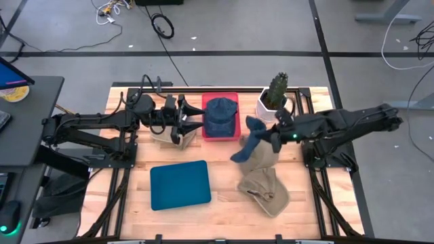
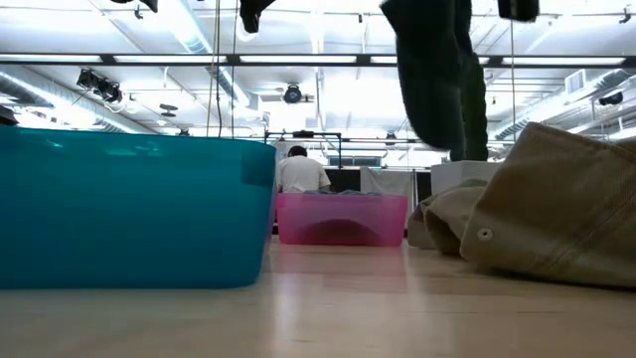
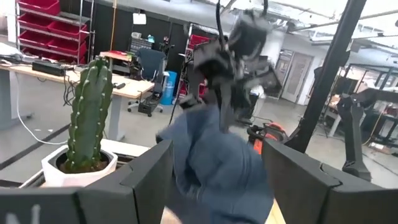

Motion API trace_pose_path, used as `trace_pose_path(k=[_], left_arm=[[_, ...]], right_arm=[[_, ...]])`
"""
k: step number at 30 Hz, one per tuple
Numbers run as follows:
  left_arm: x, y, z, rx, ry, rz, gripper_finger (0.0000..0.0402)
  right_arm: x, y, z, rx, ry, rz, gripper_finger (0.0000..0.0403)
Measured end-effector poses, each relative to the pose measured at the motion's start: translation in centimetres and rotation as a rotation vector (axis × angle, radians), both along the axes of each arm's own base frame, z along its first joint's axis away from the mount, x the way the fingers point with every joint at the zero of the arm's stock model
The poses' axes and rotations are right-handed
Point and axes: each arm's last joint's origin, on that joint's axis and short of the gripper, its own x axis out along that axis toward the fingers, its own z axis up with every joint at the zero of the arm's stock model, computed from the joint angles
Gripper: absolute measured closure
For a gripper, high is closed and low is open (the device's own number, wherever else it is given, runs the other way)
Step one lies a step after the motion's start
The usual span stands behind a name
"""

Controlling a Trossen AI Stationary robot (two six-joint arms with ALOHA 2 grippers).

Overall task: Pick & Place hat
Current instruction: Put the blue cap into the pink bin

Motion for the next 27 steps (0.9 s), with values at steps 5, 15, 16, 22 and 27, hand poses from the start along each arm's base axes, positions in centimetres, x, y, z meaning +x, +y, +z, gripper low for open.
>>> trace_pose_path(k=[5, 15, 16, 22, 27], left_arm=[[0.0, 0.0, -0.1, 0.023, 0.006, 0.002, 0.0154], [0.0, -0.2, -0.1, 0.031, 0.005, -0.003, 0.0154], [0.0, -0.3, -0.1, 0.042, 0.005, -0.005, 0.0154], [0.2, -1.4, 0.0, 0.174, -0.002, -0.002, 0.0154], [0.2, -2.2, 0.2, 0.305, -0.014, 0.104, 0.0154]], right_arm=[[-0.4, -0.9, 3.1, -0.02, -0.118, -0.071, 0.0403], [-0.3, -1.7, 7.0, -0.011, -0.415, -0.129, 0.0403], [-0.2, -1.8, 7.3, -0.015, -0.437, -0.131, 0.0403], [-0.2, -2.2, 8.3, -0.012, -0.54, -0.179, 0.0403], [-0.1, -2.6, 8.9, -0.003, -0.608, -0.23, 0.0403]])
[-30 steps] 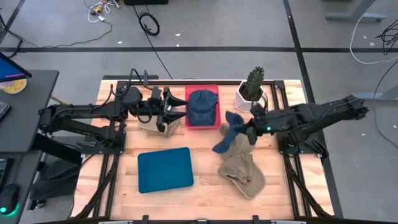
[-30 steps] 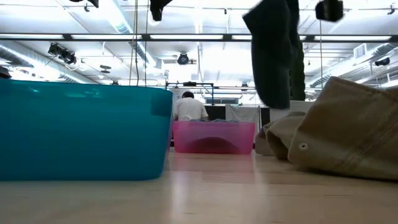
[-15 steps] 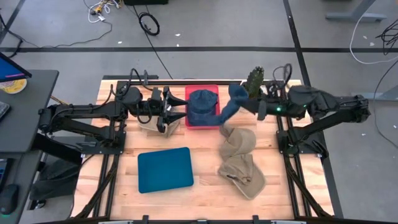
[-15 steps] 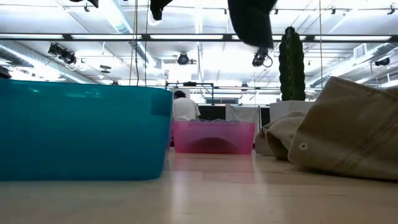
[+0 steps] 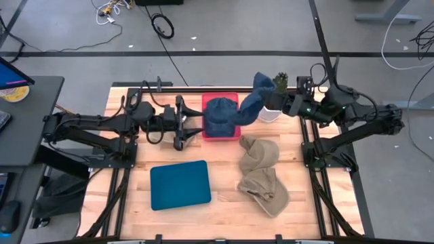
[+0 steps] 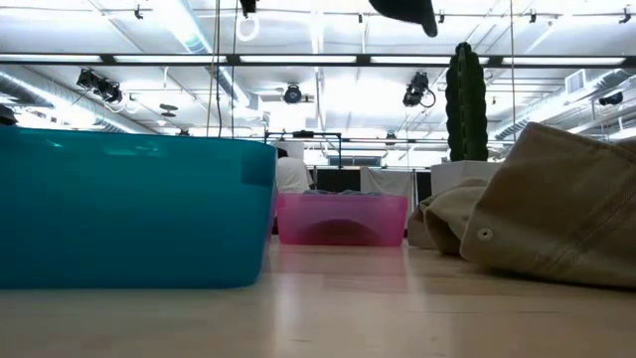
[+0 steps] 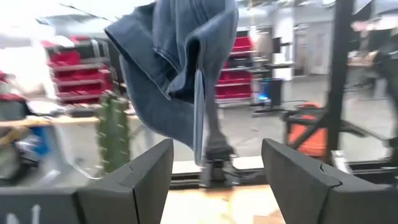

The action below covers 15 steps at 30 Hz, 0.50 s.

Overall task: Pick & Place hat
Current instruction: Put the blue cap into the pink bin

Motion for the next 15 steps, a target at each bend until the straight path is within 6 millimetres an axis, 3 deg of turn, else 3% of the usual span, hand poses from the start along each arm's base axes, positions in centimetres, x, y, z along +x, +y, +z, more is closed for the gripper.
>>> trace_pose_path(k=[15], left_arm=[[0.0, -0.2, 0.1, 0.022, -0.007, 0.08, 0.0154]], right_arm=[[1.9, -0.2, 0.3, 0.014, -0.094, -0.019, 0.0403]])
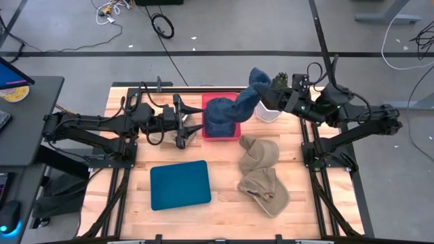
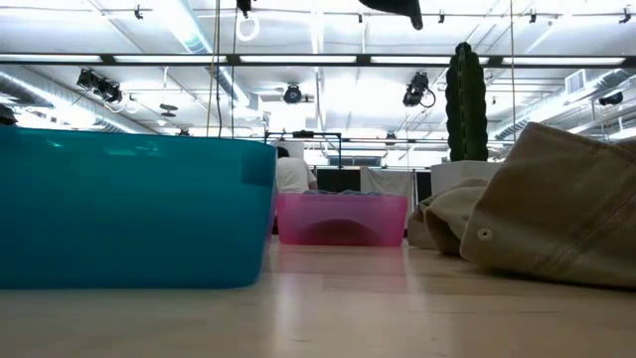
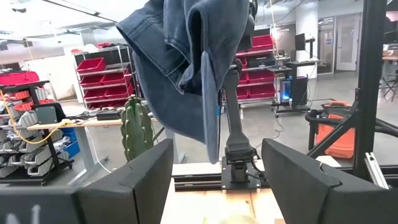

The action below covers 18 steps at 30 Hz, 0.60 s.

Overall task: Pick & Place hat
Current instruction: Put the blue cap into the pink bin

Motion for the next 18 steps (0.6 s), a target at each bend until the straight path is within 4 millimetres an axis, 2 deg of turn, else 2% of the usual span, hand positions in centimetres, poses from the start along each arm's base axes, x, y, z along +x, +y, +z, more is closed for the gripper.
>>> trace_pose_path(k=[10, 14, 18], left_arm=[[-0.2, -0.2, 0.9, -0.001, -0.098, -0.01, 0.0154], [-0.5, -0.4, 1.9, -0.001, -0.203, -0.019, 0.0154], [-0.6, -0.6, 3.8, 0.013, -0.218, -0.021, 0.0154]], right_arm=[[1.3, 0.1, -0.8, -0.006, 0.048, -0.001, 0.0403], [1.8, 0.1, -1.6, -0.006, 0.11, -0.027, 0.0403], [2.6, 0.1, -2.2, -0.007, 0.149, -0.048, 0.0403]])
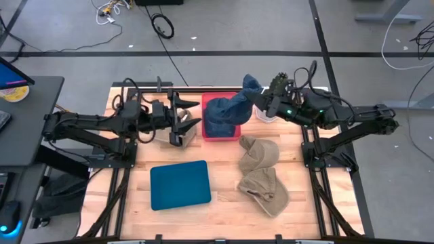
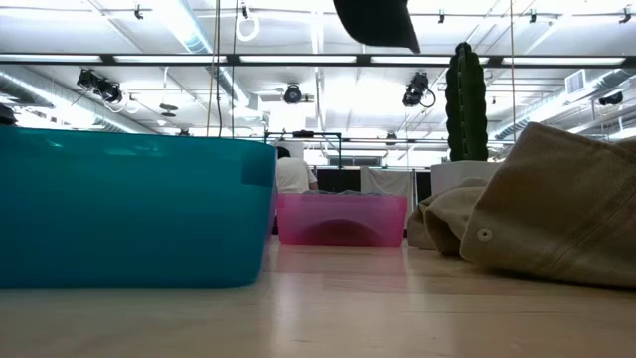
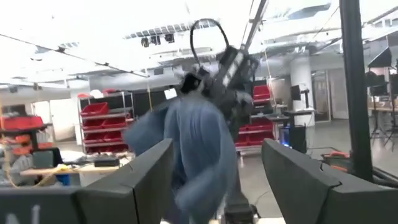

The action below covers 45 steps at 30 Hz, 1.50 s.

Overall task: Pick & Place hat
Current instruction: Put the blue cap into the pink bin

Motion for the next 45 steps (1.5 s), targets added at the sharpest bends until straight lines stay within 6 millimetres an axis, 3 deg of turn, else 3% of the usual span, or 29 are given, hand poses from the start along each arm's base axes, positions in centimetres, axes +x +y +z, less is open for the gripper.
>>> trace_pose_path(k=[4, 10, 16, 24, 28, 32, 38, 45], left_arm=[[0.4, -0.1, 2.0, 0.066, 0.098, 0.017, 0.0154], [1.0, 0.1, 5.6, -0.053, 0.219, 0.07, 0.0154], [2.4, 0.1, 7.3, -0.057, 0.3, 0.07, 0.0154], [5.9, 0.1, 6.1, -0.027, 0.383, 0.097, 0.0154], [7.7, -0.2, 4.5, 0.037, 0.452, 0.222, 0.0154], [8.8, -0.9, 4.1, 0.14, 0.449, 0.315, 0.0154], [9.8, -1.6, 3.1, 0.235, 0.504, 0.421, 0.0154], [9.8, -1.4, 3.4, 0.318, 0.512, 0.542, 0.0154]], right_arm=[[1.0, 0.1, -0.7, -0.003, 0.034, -0.002, 0.0403], [2.1, -0.2, -1.6, -0.012, 0.077, -0.028, 0.0403], [3.2, -1.0, -2.4, 0.007, 0.105, -0.068, 0.0403], [3.9, -1.6, -3.0, 0.039, 0.108, -0.089, 0.0403], [3.9, -1.7, -3.0, 0.038, 0.111, -0.09, 0.0403], [3.9, -1.7, -3.1, 0.035, 0.115, -0.085, 0.0403], [3.9, -1.7, -3.1, 0.034, 0.116, -0.083, 0.0403], [4.0, -1.7, -3.1, 0.033, 0.116, -0.075, 0.0403]])
